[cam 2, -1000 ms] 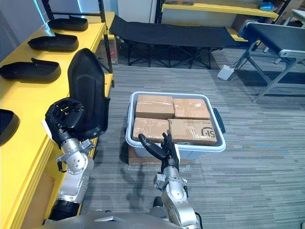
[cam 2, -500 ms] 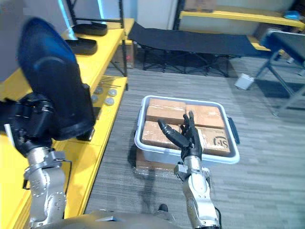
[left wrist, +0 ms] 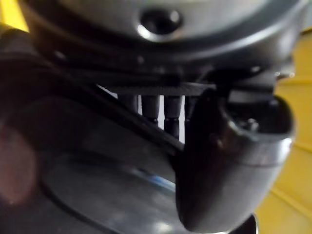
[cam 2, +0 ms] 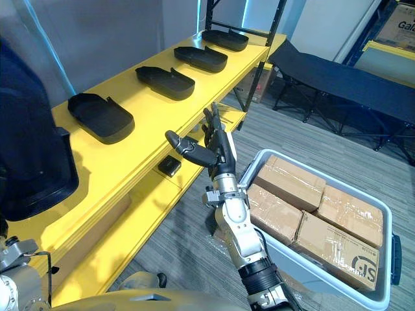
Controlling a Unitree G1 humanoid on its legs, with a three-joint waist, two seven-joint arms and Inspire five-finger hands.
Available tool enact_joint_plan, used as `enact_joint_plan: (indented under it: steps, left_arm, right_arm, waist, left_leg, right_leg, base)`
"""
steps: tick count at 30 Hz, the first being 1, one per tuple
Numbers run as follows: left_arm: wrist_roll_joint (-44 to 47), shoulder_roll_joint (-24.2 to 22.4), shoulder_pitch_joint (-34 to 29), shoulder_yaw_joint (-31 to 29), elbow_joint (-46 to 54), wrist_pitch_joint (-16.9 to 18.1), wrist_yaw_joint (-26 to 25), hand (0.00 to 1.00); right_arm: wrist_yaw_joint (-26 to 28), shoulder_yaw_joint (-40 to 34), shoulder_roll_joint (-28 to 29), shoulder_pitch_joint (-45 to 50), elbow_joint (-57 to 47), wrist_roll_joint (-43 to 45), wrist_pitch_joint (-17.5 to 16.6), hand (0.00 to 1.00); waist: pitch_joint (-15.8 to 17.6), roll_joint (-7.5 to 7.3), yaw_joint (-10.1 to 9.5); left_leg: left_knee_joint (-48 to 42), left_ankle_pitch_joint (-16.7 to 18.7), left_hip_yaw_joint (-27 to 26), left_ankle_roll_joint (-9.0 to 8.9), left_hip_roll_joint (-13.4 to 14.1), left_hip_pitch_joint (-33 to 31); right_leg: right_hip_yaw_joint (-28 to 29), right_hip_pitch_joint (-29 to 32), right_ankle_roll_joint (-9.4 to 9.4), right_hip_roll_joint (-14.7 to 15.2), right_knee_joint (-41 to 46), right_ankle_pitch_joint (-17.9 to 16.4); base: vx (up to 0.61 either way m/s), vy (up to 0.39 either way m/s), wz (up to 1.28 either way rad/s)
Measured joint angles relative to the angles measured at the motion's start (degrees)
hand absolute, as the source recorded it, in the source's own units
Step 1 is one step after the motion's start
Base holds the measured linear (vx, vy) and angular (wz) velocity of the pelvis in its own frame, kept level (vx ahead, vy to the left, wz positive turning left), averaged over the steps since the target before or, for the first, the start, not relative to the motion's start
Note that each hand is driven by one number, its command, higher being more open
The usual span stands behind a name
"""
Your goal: Walk over and take three plastic housings, then place them on the shelf
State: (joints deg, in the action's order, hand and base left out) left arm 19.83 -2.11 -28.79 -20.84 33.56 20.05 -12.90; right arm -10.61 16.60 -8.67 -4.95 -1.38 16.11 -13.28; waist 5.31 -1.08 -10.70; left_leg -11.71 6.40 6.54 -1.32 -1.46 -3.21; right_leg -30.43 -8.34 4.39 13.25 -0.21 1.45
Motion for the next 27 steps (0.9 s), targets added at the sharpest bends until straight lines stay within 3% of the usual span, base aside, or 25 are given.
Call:
enact_joint_plan:
  steps: [3, 6, 9, 10, 11, 13, 16, 19, 23, 27]
  left_arm:
    - [-0.06, 2.35, 1.92, 1.0, -0.01, -0.16, 3.34, 0.0]
    - [-0.07, 1.63, 1.37, 1.09, -0.02, -0.16, 3.5, 0.0]
    - [0.12, -0.41, 0.98, 1.23, -0.1, -0.16, 3.89, 0.0]
    - [0.37, -0.87, 1.1, 1.85, -0.14, -0.15, 4.75, 0.0]
    - [0.38, -1.05, 1.14, 2.88, -0.15, 0.11, 6.44, 0.0]
    - [0.36, -1.02, 0.54, 3.35, -0.25, 0.95, 7.43, 0.0]
    - [0.62, -1.03, -0.99, 3.93, -0.3, 1.33, 6.74, 0.0]
    - [1.87, -1.26, -1.2, 4.27, -0.29, 2.28, 6.37, 0.0]
    - [2.24, -1.26, -0.12, 4.34, -0.28, 3.4, 5.48, 0.0]
    - [1.24, 1.8, 6.34, 4.04, -0.29, 3.94, 5.82, 0.0]
  right_arm:
    - [0.7, -2.85, 0.01, 2.44, -0.04, 0.6, 0.01, 1.0]
    - [4.77, -5.39, 0.01, 5.3, -0.32, 5.11, 0.01, 1.0]
    - [7.61, -8.43, 0.04, 8.32, -0.37, 5.64, 0.02, 1.0]
    - [7.94, -9.87, 0.03, 9.65, -0.37, 5.63, 0.01, 1.0]
    - [7.9, -11.93, 0.04, 11.16, -0.41, 5.61, -0.17, 1.0]
    - [7.78, -12.82, 0.08, 12.13, -0.42, 5.61, -0.46, 1.0]
    - [8.25, -12.66, 0.31, 12.34, -0.55, 5.75, -2.54, 1.0]
    - [8.95, -11.42, 0.61, 11.05, -0.56, 6.8, -4.48, 1.0]
    - [7.44, -9.13, 1.97, 8.5, -0.57, 5.93, -6.82, 1.0]
    - [2.0, -9.43, 4.41, 6.92, -0.65, 4.29, -7.38, 1.0]
  waist:
    - [0.06, -0.69, 1.38]
    - [0.16, -0.5, 1.41]
    - [1.53, 1.34, 1.56]
    - [2.25, 1.85, 2.21]
    - [2.88, 2.63, 3.55]
    - [3.29, 2.73, 3.13]
    - [4.09, 3.61, 3.21]
    - [4.18, 3.55, 3.01]
    - [4.55, 3.02, 3.56]
    - [4.67, 0.46, 4.15]
  left_leg:
    - [-0.43, -0.97, 4.23, 0.09, -1.34, -0.71]
    - [-2.19, -1.14, 6.4, -0.36, -1.91, -2.27]
    - [-2.3, -2.61, 6.83, -1.47, -1.93, -3.46]
    - [-1.89, -4.21, 3.28, -1.46, -1.79, -4.06]
    - [-0.38, -4.93, -4.29, 0.76, 0.02, -4.39]
    - [0.06, -5.08, -8.94, 0.88, 1.57, -4.49]
    - [0.22, -6.03, -9.54, 0.79, 2.09, -4.39]
    - [-0.32, -5.9, -11.6, 0.87, 2.71, -4.36]
    - [-4.91, -2.91, -12.76, 0.87, 3.07, -4.8]
    - [-8.95, 0.86, -14.65, 2.12, 1.81, -4.17]
  right_leg:
    - [2.74, -0.02, 0.28, 0.74, 3.45, -3.68]
    - [2.1, -0.89, 1.34, 0.19, 3.39, -4.43]
    - [-0.32, -2.14, 1.6, -0.5, 3.09, -4.59]
    - [-2.64, -3.62, 1.73, -0.48, 3.03, -4.76]
    - [-4.99, -5.64, 1.82, -0.63, 3.08, -5.55]
    - [-5.58, -6.09, 2.69, -0.83, 3.31, -6.47]
    - [-5.26, -5.56, 2.39, -0.65, 6.76, -9.28]
    - [-3.23, -3.35, 2.63, 0.53, 10.84, -11.55]
    - [-1.19, -2.3, 3.29, 2.15, 15.28, -14.28]
    - [-3.34, -4.64, 5.26, 5.62, 18.38, -16.95]
  base:
    - [0.06, 0.048, 0.81]
    - [0.06, -0.022, 0.48]
    - [-0.02, -0.042, 0.66]
    - [-0.08, -0.038, 1.38]
    - [-0.11, 0.001, 1.38]
    - [-0.1, -0.007, 0.74]
    - [-0.08, -0.022, 0.23]
    - [-0.06, 0.02, -0.16]
    - [-0.02, 0.041, -0.2]
    - [0.08, 0.081, 0.22]
